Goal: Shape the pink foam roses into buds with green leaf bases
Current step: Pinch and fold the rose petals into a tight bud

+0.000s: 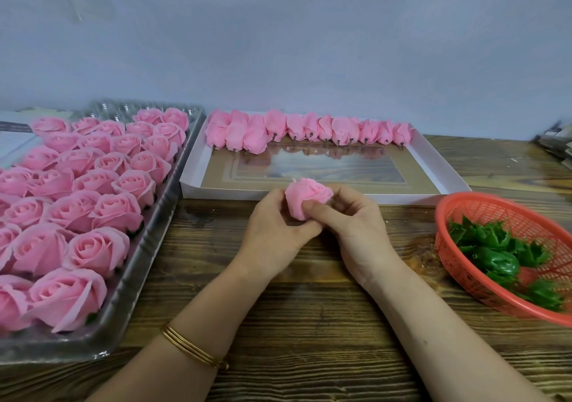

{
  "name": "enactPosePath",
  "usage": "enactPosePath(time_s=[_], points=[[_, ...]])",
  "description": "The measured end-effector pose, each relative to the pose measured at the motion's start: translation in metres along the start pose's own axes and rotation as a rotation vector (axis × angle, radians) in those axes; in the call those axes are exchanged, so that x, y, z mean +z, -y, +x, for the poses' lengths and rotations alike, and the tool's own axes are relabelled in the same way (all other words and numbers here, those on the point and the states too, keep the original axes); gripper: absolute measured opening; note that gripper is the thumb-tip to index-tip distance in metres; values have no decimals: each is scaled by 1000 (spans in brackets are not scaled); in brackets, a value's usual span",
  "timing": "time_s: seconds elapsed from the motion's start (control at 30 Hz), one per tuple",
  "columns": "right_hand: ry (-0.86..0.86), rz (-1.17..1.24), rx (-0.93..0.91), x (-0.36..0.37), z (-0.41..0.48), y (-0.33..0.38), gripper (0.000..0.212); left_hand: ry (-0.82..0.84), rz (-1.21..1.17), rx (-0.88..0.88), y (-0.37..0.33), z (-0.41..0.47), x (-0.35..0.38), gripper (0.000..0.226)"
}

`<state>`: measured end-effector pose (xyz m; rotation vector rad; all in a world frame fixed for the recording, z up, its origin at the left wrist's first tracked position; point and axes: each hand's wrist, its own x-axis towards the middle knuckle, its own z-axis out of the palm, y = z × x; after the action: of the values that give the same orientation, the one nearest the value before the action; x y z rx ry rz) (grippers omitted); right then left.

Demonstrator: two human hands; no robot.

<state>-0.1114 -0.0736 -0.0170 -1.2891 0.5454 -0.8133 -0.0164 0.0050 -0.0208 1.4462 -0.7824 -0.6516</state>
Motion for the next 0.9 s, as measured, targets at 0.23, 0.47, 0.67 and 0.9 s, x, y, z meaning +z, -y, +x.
enactPosePath(time_s=[0.23, 0.47, 0.67, 0.9], points=[[203, 10, 38, -1, 1, 5, 22, 169, 18, -48, -5, 0, -8, 5], [281, 102, 107, -1, 0, 8, 21, 242, -20, -16, -10, -3, -5, 20], [203, 312, 162, 1, -1, 13, 23, 162, 127, 80, -8, -3, -4, 15], [140, 190, 191, 3, 0, 13, 33, 152, 230, 95, -6, -5, -3, 18]])
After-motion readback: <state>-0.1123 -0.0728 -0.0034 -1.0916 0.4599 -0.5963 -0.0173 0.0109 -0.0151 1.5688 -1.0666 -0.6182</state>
